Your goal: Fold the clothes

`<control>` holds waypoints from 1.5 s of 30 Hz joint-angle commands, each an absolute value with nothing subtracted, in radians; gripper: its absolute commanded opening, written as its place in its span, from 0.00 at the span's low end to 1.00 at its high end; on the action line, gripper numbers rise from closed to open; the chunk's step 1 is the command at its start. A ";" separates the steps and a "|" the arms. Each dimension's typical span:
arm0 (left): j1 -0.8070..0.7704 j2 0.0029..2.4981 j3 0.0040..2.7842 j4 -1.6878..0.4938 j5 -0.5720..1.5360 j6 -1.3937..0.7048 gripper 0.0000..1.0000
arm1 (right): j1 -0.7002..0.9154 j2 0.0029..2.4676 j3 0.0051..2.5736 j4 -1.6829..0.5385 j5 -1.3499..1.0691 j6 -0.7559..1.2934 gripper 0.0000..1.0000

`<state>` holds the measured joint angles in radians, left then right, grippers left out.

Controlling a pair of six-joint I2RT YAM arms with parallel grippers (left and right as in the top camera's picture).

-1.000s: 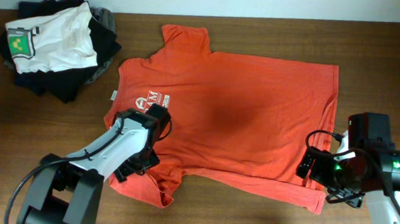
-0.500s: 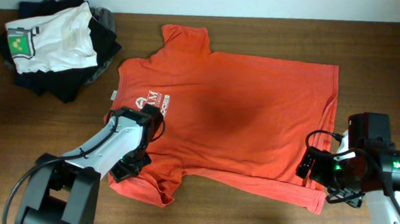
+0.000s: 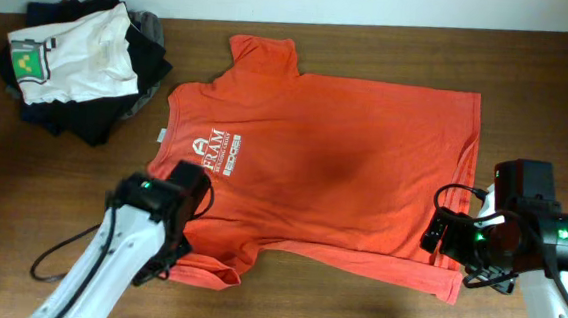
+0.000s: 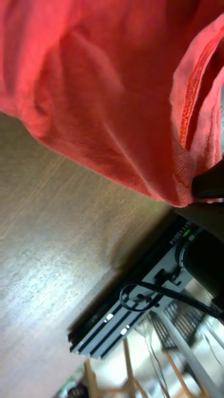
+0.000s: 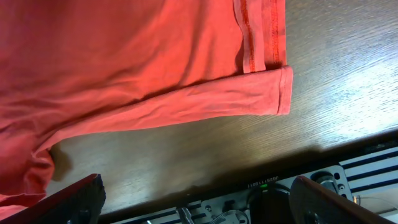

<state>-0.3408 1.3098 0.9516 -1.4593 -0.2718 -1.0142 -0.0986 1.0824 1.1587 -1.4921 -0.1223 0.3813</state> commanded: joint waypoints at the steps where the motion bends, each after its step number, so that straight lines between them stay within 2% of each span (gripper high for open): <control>1: -0.337 1.243 0.946 -1.486 -0.248 -1.022 0.01 | -0.105 1.073 1.155 -1.495 -0.130 0.375 0.98; 5: -0.337 1.198 0.946 -1.555 -0.248 -1.208 0.01 | -0.105 1.073 1.155 -1.497 -0.132 0.374 0.98; 8: -0.337 1.150 0.946 -1.573 -0.246 -1.242 0.04 | -0.105 1.073 1.154 -1.499 -0.132 0.374 0.98; 9: -0.337 1.137 0.946 -1.577 -0.237 -1.242 0.25 | -0.105 1.073 1.153 -1.499 -0.132 0.375 0.98; 10: -0.337 1.127 0.946 -1.584 -0.223 -1.242 0.27 | -0.105 1.073 1.151 -1.496 -0.133 0.375 0.98; 17: -0.337 1.119 0.946 -1.609 -0.180 -1.242 0.27 | -0.105 1.073 1.079 -1.451 -0.177 0.374 0.98; 18: -0.337 1.119 0.946 -1.598 -0.179 -1.242 0.38 | -0.105 1.073 1.062 -1.440 -0.177 0.375 0.98; 19: -0.337 1.119 0.946 -1.585 -0.179 -1.242 0.66 | -0.105 1.073 1.046 -1.430 -0.177 0.375 0.98; 20: -0.337 1.120 0.946 -1.566 -0.180 -1.240 0.80 | -0.105 1.073 1.029 -1.420 -0.177 0.376 0.98; 21: -0.337 1.120 0.946 -1.544 -0.180 -1.220 0.99 | -0.105 1.073 1.018 -1.416 -0.176 0.386 0.98; 27: -0.324 1.145 0.946 -1.359 -0.265 -1.102 0.99 | -0.105 1.073 1.011 -1.412 -0.176 0.487 0.98; 35: -0.030 1.218 0.946 -1.325 -0.337 -1.067 0.99 | -0.105 1.073 1.011 -1.410 -0.174 0.443 0.98; 39: 0.073 1.245 0.916 -1.290 -0.186 -0.869 0.99 | -0.105 1.073 1.011 -1.408 -0.174 0.443 0.98; 42: 0.075 1.244 0.846 -1.215 -0.106 -0.762 0.98 | -0.105 1.073 1.011 -1.401 -0.174 0.443 0.98; 45: 0.075 1.245 0.722 -1.073 0.081 -0.609 0.97 | -0.105 1.073 1.011 -1.386 -0.174 0.443 0.98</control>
<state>0.0700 1.2369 0.8391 -1.1664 -0.1387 -0.8223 -0.0986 1.0824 1.0161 -1.3979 -0.1680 0.4454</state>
